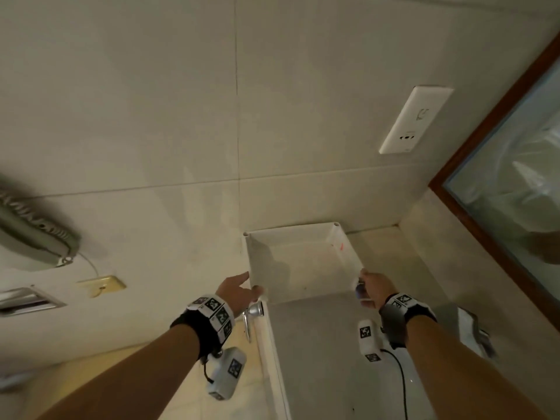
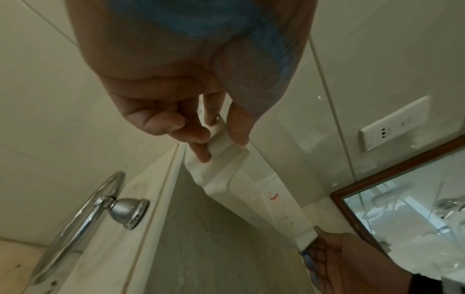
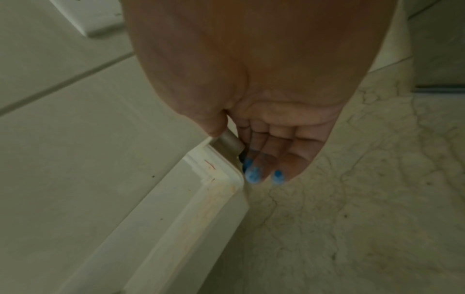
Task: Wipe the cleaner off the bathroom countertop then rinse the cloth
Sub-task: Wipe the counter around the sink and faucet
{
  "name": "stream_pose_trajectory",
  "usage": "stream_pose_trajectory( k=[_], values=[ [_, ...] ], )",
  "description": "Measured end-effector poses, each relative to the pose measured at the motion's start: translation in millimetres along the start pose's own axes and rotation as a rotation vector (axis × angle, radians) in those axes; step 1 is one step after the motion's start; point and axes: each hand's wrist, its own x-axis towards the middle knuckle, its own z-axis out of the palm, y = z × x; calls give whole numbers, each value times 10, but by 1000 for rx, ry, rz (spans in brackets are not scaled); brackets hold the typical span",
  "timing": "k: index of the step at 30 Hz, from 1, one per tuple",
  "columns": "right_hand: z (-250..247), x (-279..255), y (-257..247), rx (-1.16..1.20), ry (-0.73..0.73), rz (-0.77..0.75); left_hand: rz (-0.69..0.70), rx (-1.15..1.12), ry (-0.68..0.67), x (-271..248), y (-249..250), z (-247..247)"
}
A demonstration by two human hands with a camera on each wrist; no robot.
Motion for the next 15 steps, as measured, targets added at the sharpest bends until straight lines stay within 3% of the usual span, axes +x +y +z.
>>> stream_pose_trajectory(
  k=[7, 12, 15],
  values=[
    [41, 373, 140, 17, 31, -25, -36, 45, -5, 196, -179, 309],
    [46, 400, 269, 15, -29, 12, -39, 174, 14, 181, -250, 394],
    [-67, 320, 205, 10, -37, -7, -63, 122, 6, 150, -247, 358]
  ],
)
